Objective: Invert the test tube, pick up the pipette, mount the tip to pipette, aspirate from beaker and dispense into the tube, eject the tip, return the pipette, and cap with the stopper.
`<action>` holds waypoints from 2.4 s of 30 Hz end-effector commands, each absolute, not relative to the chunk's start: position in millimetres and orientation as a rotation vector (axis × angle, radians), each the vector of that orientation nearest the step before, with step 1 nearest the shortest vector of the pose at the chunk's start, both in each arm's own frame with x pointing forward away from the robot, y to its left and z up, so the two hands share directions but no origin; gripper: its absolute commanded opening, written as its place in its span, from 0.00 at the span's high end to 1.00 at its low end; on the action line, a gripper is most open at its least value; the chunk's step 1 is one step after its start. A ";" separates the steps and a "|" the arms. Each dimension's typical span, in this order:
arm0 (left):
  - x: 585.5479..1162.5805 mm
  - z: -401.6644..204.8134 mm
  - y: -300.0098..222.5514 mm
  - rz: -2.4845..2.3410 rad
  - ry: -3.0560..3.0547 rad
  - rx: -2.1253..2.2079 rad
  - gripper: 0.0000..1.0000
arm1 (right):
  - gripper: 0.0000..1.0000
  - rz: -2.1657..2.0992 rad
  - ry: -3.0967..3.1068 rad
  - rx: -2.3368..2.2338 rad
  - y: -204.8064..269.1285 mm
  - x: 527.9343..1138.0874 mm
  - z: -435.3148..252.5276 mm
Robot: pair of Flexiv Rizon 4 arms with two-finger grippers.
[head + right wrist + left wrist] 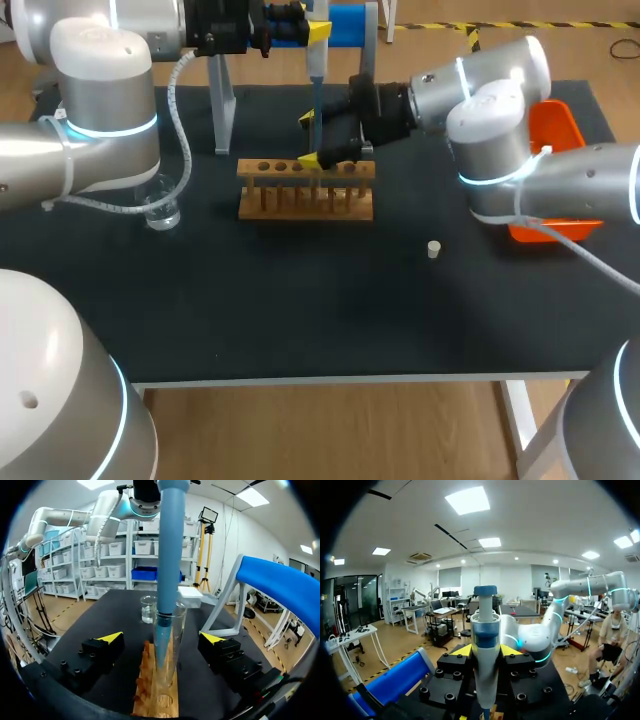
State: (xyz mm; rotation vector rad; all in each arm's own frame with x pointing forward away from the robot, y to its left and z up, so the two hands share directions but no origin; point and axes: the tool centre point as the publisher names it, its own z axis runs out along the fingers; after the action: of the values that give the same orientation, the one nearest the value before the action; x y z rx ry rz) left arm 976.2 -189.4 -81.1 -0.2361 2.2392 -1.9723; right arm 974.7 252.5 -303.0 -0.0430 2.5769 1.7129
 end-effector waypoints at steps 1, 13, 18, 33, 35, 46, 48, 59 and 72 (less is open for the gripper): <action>976.0 -80.6 -190.3 -1.969 2.239 -0.240 1.00 | 0.00 1.695 2.568 -0.036 250.7 970.1 -300.6; 976.0 -80.6 -190.3 -1.969 2.239 -0.240 1.00 | 0.00 1.677 2.556 -0.044 252.8 968.4 -301.8; 976.0 -80.6 -190.3 -1.969 2.239 -0.240 1.00 | 0.00 1.655 2.568 -0.039 254.4 968.9 -304.1; 976.0 -80.6 -190.3 -1.969 2.239 -0.240 1.00 | 0.00 1.611 2.584 -0.020 258.2 976.2 -307.4; 976.0 -80.6 -190.3 -1.969 2.239 -0.240 1.00 | 0.00 1.609 2.588 -0.019 258.4 976.5 -307.7; 976.0 -80.6 -190.3 -1.969 2.239 -0.240 1.00 | 0.00 1.607 2.589 -0.015 258.2 976.7 -307.9; 976.0 -80.6 -190.3 -1.969 2.239 -0.240 1.00 | 0.00 1.607 2.589 -0.015 258.2 976.7 -307.9; 972.9 -74.2 -189.7 -1.965 2.229 -0.229 1.00 | 0.00 1.607 2.589 -0.015 258.2 976.7 -307.9; 969.9 -63.8 -189.8 -1.947 2.222 -0.209 1.00 | 0.00 1.607 2.589 -0.015 258.2 976.7 -307.9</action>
State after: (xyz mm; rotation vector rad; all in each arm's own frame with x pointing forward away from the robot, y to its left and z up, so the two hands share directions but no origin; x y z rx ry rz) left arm 971.9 -190.2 -66.5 -0.2048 2.2210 -1.9522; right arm 976.0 258.6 -308.4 -0.0131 2.5832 1.6094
